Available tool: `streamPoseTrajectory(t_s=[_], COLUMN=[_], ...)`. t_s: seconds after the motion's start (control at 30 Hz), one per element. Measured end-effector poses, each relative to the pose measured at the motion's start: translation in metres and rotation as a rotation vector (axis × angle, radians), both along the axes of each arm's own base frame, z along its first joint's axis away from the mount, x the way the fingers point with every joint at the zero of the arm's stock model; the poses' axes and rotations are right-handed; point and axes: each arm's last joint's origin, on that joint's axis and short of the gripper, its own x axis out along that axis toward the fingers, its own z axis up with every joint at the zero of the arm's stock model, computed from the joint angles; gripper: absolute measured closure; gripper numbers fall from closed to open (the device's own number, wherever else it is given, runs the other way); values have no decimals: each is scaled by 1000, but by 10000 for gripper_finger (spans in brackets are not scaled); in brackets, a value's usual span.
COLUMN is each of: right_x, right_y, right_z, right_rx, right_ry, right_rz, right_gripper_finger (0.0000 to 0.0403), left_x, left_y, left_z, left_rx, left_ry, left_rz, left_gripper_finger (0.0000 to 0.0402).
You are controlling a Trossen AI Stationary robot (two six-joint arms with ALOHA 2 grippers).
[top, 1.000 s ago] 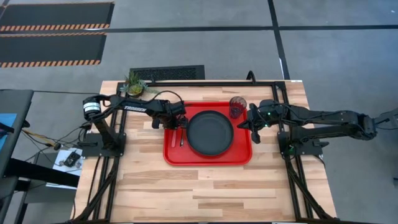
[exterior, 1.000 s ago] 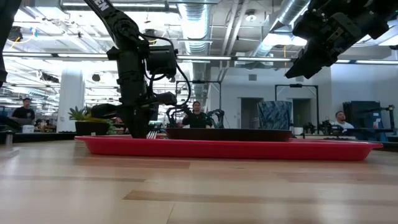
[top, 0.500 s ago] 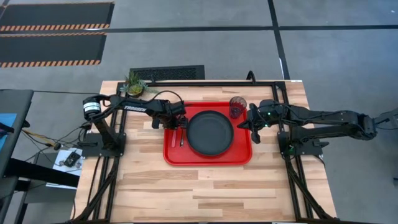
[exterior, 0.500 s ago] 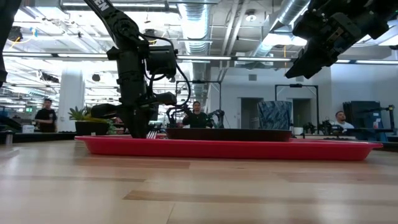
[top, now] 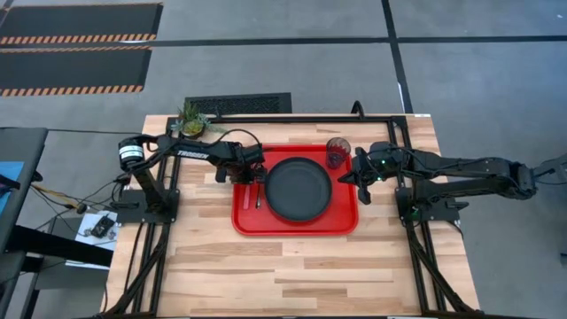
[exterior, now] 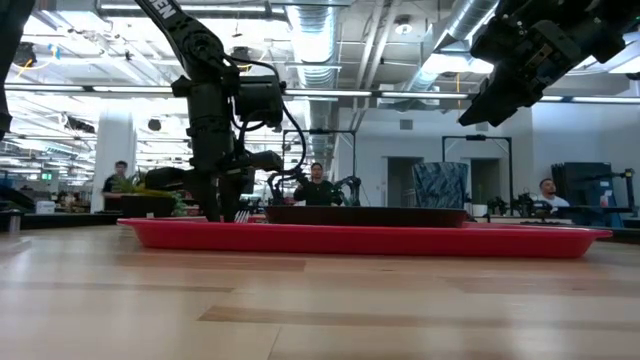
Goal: Pick and place plate/cup/fork/spoon on tray
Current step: Put the red fork on the red serving tray to the left of the black spoon, then return to Home Position
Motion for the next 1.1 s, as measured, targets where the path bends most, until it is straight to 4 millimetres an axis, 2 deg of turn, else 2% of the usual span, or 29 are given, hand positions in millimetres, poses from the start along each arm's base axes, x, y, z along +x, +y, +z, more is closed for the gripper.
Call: streamPoseTrajectory(t_s=[0.57, 0.83, 1.1], right_x=[0, 0, 0], right_y=[0, 0, 0], right_z=[0, 0, 0], right_rx=[0, 3, 8], right_ry=[0, 0, 0], right_rz=[0, -2, -5], right_gripper_finger=[391, 391, 391], left_x=[1, 9, 5], left_y=[0, 3, 1], left_z=[1, 12, 12], left_rx=[2, 32, 11], left_ry=[-10, -36, 21], left_rz=[-2, -29, -32], left_gripper_finger=[333, 333, 333])
